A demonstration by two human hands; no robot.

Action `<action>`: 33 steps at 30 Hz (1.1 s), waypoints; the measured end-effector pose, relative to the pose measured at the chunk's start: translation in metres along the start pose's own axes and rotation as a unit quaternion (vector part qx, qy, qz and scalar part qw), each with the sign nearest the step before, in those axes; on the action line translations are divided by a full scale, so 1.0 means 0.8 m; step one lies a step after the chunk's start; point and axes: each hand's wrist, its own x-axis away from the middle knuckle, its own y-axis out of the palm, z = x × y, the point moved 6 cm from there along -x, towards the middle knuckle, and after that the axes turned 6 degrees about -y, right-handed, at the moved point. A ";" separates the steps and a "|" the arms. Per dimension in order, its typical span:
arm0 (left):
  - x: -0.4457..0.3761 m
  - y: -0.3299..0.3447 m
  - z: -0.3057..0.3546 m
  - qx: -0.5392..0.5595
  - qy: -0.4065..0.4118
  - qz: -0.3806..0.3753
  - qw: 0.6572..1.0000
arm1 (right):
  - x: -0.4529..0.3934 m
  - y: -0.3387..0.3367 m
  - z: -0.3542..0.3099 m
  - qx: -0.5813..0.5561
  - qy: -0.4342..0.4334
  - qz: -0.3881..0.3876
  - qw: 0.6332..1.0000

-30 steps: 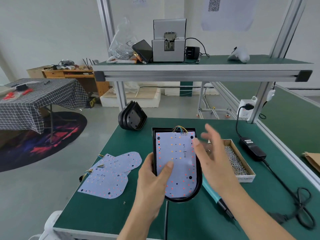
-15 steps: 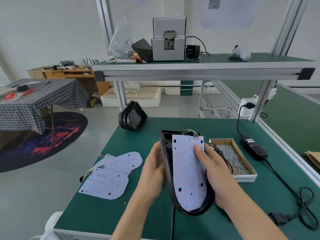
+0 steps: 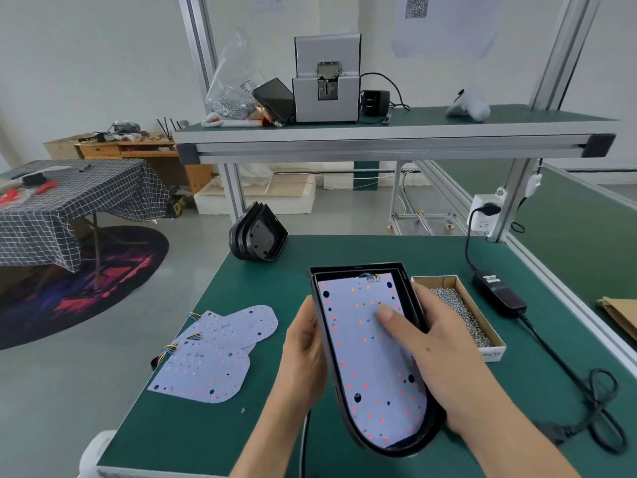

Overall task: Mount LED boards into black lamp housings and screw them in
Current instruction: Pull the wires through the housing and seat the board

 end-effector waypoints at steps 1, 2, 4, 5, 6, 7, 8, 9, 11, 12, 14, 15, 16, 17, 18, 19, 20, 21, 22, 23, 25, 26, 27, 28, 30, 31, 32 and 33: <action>0.001 0.003 -0.005 0.028 -0.034 -0.005 0.999 | 0.000 0.000 0.001 0.007 0.000 0.004 1.000; 0.003 0.005 -0.010 0.056 -0.073 -0.001 0.996 | 0.000 0.000 0.002 0.015 -0.003 0.010 1.000; 0.007 0.005 -0.019 0.073 -0.138 0.014 0.988 | 0.002 0.000 0.002 0.023 -0.007 0.017 1.000; 0.009 0.003 -0.026 0.069 -0.151 0.014 0.986 | 0.003 0.001 0.001 0.021 -0.008 0.015 1.000; 0.010 0.000 -0.030 0.062 -0.150 0.015 0.987 | 0.005 0.001 0.002 0.018 -0.008 0.010 1.000; 0.010 0.000 -0.030 0.045 -0.137 0.005 0.989 | 0.007 0.001 0.002 0.017 -0.007 0.005 1.000; 0.011 0.002 -0.024 0.021 -0.119 -0.019 0.992 | 0.009 0.000 0.000 0.018 -0.010 0.001 1.000; 0.011 0.004 -0.019 -0.004 -0.103 -0.044 0.994 | 0.010 -0.001 -0.004 0.022 -0.014 -0.003 1.000; 0.008 -0.002 -0.006 -0.003 -0.083 -0.052 0.995 | 0.010 -0.002 -0.009 0.042 -0.020 -0.015 0.999; 0.006 -0.008 -0.001 0.035 -0.079 -0.040 0.995 | 0.010 -0.003 -0.009 0.053 -0.021 -0.021 0.998; 0.005 -0.021 0.017 0.103 -0.059 -0.019 0.993 | 0.008 -0.003 -0.007 0.073 -0.017 -0.025 0.997; 0.007 -0.021 0.028 0.112 -0.041 -0.023 0.993 | 0.008 -0.002 -0.007 0.084 -0.018 -0.022 0.996; 0.010 -0.018 0.040 0.095 -0.028 -0.027 0.995 | 0.007 0.000 -0.006 0.092 -0.020 -0.019 0.995; 0.014 -0.014 0.049 0.063 -0.023 -0.025 0.997 | 0.007 0.002 -0.006 0.096 -0.024 -0.017 0.995; 0.017 -0.011 0.056 0.031 -0.021 -0.017 0.999 | 0.007 0.004 -0.006 0.097 -0.028 -0.017 0.995; 0.018 -0.009 0.059 0.008 -0.024 -0.007 1.000 | 0.008 0.006 -0.007 0.099 -0.032 -0.017 0.994; 0.020 -0.009 0.059 -0.007 -0.028 0.008 1.000 | 0.008 0.007 -0.007 0.110 -0.040 -0.016 0.993; 0.021 -0.011 0.060 -0.015 -0.028 0.020 0.999 | 0.009 0.008 -0.008 0.129 -0.050 -0.011 0.990; 0.022 -0.011 0.061 -0.020 -0.025 0.030 0.999 | 0.010 0.008 -0.008 0.153 -0.058 -0.008 0.986; 0.023 -0.012 0.063 -0.021 -0.020 0.034 0.999 | 0.011 0.009 -0.008 0.169 -0.063 -0.007 0.983; 0.023 -0.013 0.065 -0.016 -0.012 0.040 0.999 | 0.011 0.008 -0.007 0.178 -0.064 -0.008 0.982; 0.023 -0.013 0.066 -0.015 -0.010 0.043 0.999 | 0.009 0.007 -0.006 0.180 -0.062 -0.008 0.982; 0.023 -0.013 0.066 -0.015 -0.010 0.043 0.999 | 0.007 0.006 -0.006 0.183 -0.057 -0.006 0.981; 0.023 -0.013 0.066 -0.013 -0.013 0.042 0.999 | 0.004 0.005 -0.006 0.194 -0.053 -0.002 0.979; 0.023 -0.011 0.067 -0.009 -0.015 0.045 0.999 | -0.001 0.001 -0.005 0.226 -0.045 0.014 0.973; 0.024 -0.010 0.068 -0.012 -0.014 0.049 0.999 | -0.002 0.000 -0.004 0.235 -0.046 0.021 0.971; 0.024 -0.010 0.068 -0.016 -0.015 0.053 0.998 | -0.003 0.000 -0.003 0.238 -0.048 0.024 0.970; 0.025 -0.010 0.069 -0.016 -0.016 0.056 0.998 | -0.003 0.000 -0.003 0.239 -0.052 0.027 0.969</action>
